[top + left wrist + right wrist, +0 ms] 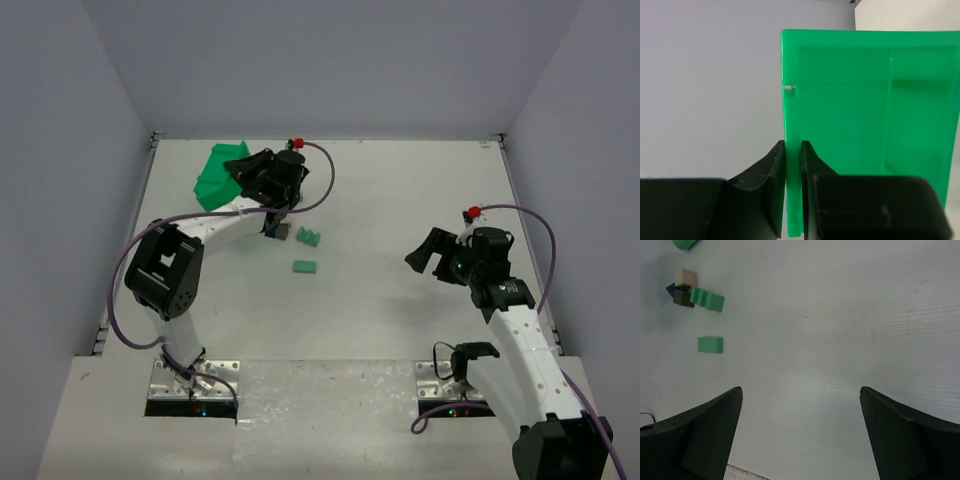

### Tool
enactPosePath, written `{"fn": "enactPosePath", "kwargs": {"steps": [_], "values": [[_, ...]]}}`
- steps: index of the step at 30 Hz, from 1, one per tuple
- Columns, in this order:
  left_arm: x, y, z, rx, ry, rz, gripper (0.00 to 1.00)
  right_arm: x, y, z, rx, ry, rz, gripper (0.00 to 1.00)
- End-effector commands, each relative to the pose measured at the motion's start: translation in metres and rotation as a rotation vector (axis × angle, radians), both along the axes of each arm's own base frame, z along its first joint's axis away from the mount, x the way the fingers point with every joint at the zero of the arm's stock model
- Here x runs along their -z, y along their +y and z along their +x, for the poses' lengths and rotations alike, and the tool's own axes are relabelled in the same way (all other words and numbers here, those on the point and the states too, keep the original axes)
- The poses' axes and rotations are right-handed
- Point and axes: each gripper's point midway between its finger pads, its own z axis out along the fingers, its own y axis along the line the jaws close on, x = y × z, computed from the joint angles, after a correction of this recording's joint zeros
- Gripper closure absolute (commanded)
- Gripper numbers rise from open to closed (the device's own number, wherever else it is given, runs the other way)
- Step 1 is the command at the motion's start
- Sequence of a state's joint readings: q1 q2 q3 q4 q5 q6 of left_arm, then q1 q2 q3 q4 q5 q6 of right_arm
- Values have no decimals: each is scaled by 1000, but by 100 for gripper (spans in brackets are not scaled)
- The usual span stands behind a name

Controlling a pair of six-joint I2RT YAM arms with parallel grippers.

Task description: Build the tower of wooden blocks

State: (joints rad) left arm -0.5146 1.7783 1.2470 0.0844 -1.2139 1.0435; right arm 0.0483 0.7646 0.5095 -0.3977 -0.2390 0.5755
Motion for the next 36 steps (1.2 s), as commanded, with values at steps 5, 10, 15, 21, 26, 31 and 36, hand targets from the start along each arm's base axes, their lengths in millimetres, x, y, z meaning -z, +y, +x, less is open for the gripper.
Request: {"fn": "enactPosePath", "kwargs": {"steps": [5, 10, 15, 21, 26, 31, 36], "values": [[-22, 20, 44, 27, -238, -704, 100, -2, 3, 7, -8, -17, 15, 1], [15, 42, 52, 8, -159, -814, 100, -3, 4, 8, -16, -18, 20, 1], [51, 47, 46, 83, 0, -771, 100, 1, 3, 9, -8, -6, 13, 1], [83, 54, 52, 79, 108, -821, 100, 3, 2, 7, -4, 15, 6, 1], [117, 63, 54, 15, 198, -811, 100, 1, 1, 7, 3, 3, 7, 1], [138, 72, 55, -37, 249, -808, 95, 0, 1, 7, 0, -3, 9, 1], [135, 78, 56, -58, 234, -805, 54, -1, 5, 6, -16, -2, 22, 1]]}}
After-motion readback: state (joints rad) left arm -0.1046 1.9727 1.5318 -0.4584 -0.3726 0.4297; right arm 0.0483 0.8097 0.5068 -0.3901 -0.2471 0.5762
